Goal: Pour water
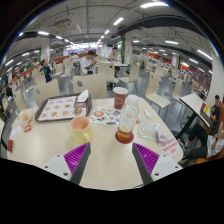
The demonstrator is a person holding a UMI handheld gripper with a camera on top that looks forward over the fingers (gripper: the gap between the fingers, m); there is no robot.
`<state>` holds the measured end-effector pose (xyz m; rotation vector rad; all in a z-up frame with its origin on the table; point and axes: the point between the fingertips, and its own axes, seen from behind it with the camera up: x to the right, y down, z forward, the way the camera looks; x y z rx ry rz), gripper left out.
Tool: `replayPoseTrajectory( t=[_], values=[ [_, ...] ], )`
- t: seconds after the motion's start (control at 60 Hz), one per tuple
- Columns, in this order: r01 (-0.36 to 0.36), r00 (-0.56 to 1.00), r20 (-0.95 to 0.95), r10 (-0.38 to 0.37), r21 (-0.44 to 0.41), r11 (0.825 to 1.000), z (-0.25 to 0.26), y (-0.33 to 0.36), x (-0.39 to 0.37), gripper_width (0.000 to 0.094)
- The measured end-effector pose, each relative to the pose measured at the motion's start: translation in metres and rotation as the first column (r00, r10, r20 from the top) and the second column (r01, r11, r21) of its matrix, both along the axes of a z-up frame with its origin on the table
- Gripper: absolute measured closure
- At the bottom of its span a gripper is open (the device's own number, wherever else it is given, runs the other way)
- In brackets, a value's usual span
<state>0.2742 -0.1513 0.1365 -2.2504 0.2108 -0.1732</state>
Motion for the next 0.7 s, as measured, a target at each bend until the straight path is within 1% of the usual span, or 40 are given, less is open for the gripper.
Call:
replayPoseTrajectory(
  t=[0.167, 0.35, 0.583, 0.7],
  values=[
    [-0.036, 0.999, 0.011, 0.035, 0.000, 0.999, 0.033, -0.043, -0.057, 0.0089],
    [-0.071, 0.997, 0.014, 0.071, 0.016, 0.997, 0.052, -0.063, -0.101, 0.0088],
    [-0.079, 0.997, -0.014, 0.080, 0.029, 0.996, 0.060, -0.072, -0.124, 0.0087],
    [-0.070, 0.998, -0.001, 0.070, 0.018, 0.997, 0.058, -0.075, -0.124, 0.0088]
  ],
)
